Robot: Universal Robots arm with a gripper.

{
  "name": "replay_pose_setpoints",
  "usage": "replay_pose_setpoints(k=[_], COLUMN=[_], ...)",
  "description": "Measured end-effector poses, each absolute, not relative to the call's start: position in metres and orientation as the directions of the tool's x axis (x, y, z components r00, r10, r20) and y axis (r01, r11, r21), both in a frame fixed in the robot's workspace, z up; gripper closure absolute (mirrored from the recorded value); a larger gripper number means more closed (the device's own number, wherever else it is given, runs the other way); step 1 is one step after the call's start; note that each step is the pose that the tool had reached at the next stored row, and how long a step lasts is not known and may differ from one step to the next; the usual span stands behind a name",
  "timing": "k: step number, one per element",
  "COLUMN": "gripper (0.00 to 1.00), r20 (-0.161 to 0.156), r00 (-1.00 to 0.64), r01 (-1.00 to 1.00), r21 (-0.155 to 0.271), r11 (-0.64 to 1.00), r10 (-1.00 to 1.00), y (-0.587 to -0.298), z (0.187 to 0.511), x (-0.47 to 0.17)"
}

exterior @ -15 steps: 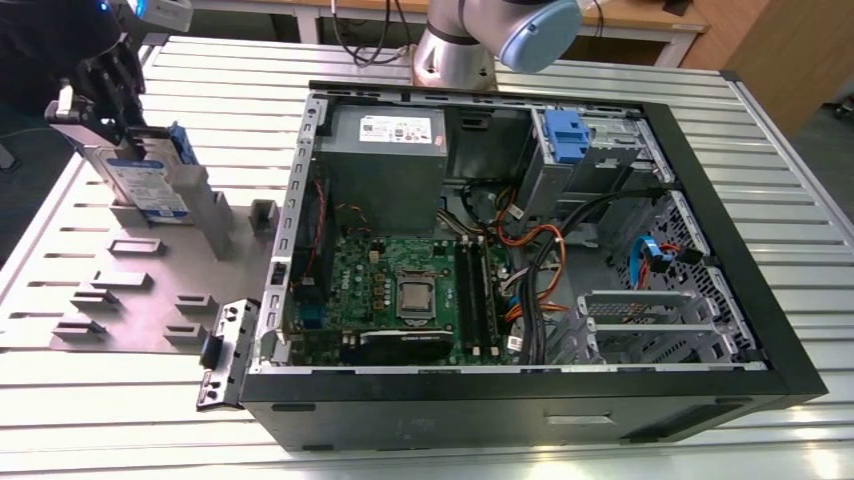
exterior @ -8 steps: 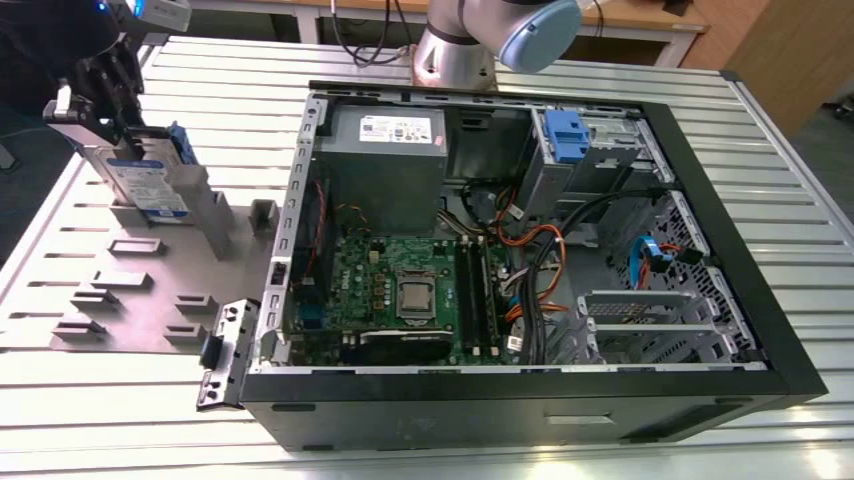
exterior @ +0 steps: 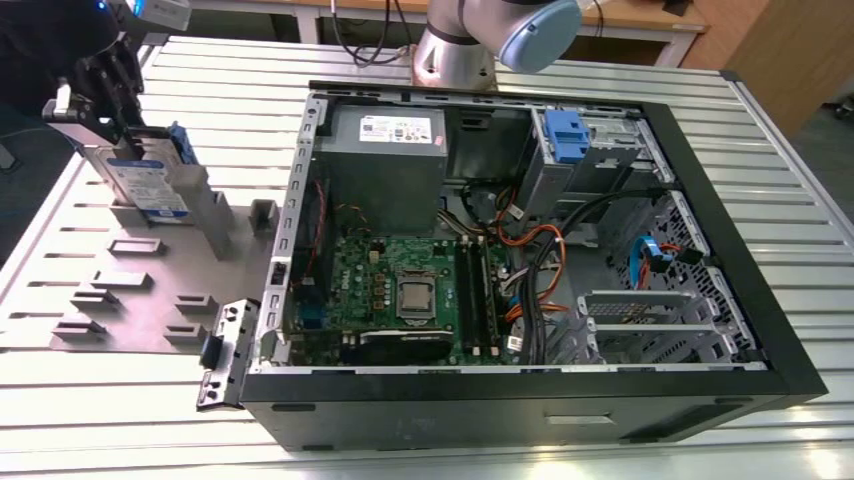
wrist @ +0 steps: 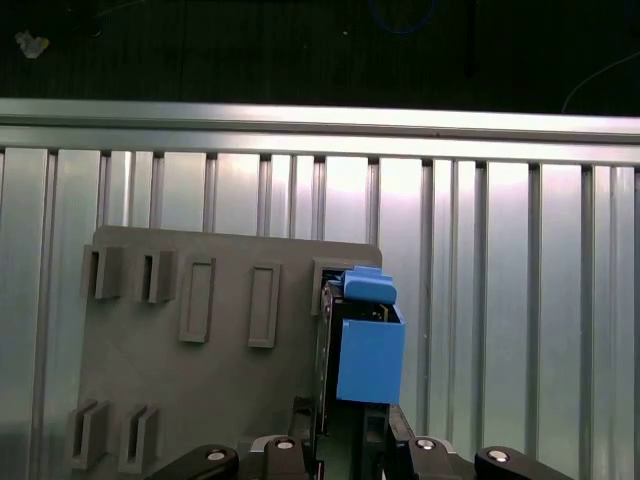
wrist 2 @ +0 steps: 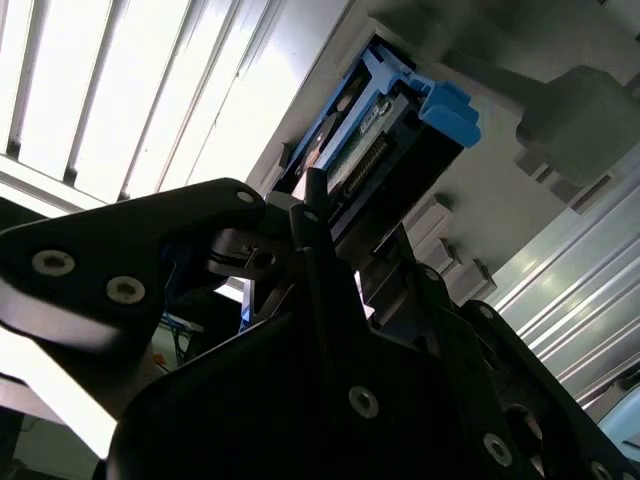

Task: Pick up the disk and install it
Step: 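Pick up the disk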

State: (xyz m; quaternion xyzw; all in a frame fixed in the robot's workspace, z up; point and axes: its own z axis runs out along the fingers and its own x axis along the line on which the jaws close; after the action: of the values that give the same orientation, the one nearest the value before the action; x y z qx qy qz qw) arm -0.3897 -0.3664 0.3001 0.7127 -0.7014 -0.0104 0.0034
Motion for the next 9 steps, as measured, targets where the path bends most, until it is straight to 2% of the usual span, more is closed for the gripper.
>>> replay_pose_setpoints(k=[9], gripper=[0.62], r20=[-0.019], r00=[0.016], r01=[-1.000], r21=[0.020], r11=[-0.016], r10=[-1.000], y=[-0.3665], z=[0.3003], x=[-0.3897])
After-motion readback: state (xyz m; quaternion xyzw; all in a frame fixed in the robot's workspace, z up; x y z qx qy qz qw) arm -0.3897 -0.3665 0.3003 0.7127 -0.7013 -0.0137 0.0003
